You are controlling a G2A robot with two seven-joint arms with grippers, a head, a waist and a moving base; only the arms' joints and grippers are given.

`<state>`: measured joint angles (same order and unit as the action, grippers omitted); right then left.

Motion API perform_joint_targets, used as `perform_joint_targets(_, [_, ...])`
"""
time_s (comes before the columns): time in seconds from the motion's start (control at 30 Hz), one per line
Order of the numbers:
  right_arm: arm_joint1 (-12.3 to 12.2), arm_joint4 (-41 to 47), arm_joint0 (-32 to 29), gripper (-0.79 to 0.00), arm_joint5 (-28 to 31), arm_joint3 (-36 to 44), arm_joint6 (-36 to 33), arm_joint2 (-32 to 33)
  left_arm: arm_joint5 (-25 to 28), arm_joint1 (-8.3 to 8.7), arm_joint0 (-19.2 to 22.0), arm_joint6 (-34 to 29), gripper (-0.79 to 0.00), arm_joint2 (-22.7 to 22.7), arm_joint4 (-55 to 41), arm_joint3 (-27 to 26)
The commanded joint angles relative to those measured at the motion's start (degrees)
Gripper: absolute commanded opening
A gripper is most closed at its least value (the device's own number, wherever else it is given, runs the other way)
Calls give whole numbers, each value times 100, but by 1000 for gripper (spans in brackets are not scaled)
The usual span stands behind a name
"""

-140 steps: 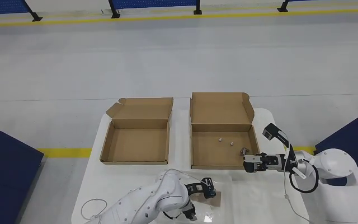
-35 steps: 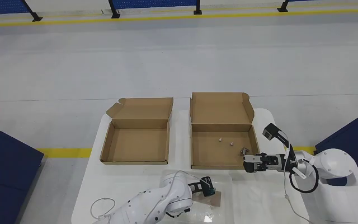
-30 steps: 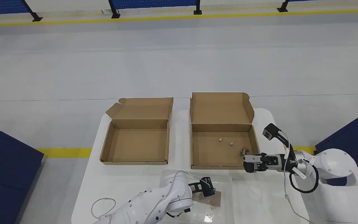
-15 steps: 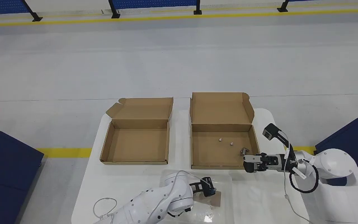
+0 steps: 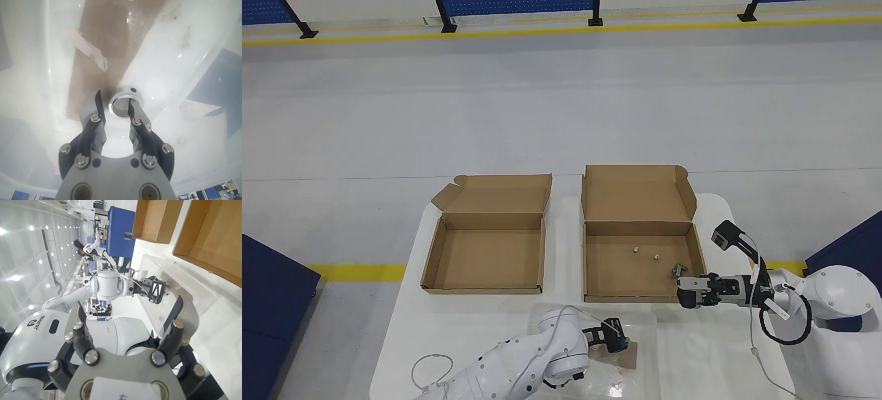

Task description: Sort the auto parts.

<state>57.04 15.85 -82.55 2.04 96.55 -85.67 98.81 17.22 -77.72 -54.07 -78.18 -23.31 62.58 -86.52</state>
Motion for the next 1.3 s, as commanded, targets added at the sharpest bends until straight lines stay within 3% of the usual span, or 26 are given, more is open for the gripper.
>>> perform_joint_targets(0.0, [0, 0, 0, 0, 0, 0, 0, 0, 1, -13, 5, 1, -588, 3, 5, 31])
perform_joint_targets(0.03, [0, 0, 0, 0, 0, 0, 0, 0, -5, -20, 7, 8, -622, 2, 6, 44])
perform_joint_targets(0.07, [0, 0, 0, 0, 0, 0, 0, 0, -17, -25, 8, 15, -785, 0, 20, 50])
perform_joint_targets(0.5, [0, 0, 0, 0, 0, 0, 0, 0, 16, 34, -57, -48, -785, -247, 45, -255])
perform_joint_targets(0.87, [0, 0, 0, 0, 0, 0, 0, 0, 475, 408, -395, -268, -785, -1234, -467, -1477])
perform_joint_targets(1.13, [0, 0, 0, 0, 0, 0, 0, 0, 475, 408, -395, -268, -785, -1234, -467, -1477])
perform_joint_targets(1.27, [0, 0, 0, 0, 0, 0, 0, 0, 477, 462, -521, 317, -785, -1522, -689, -1380])
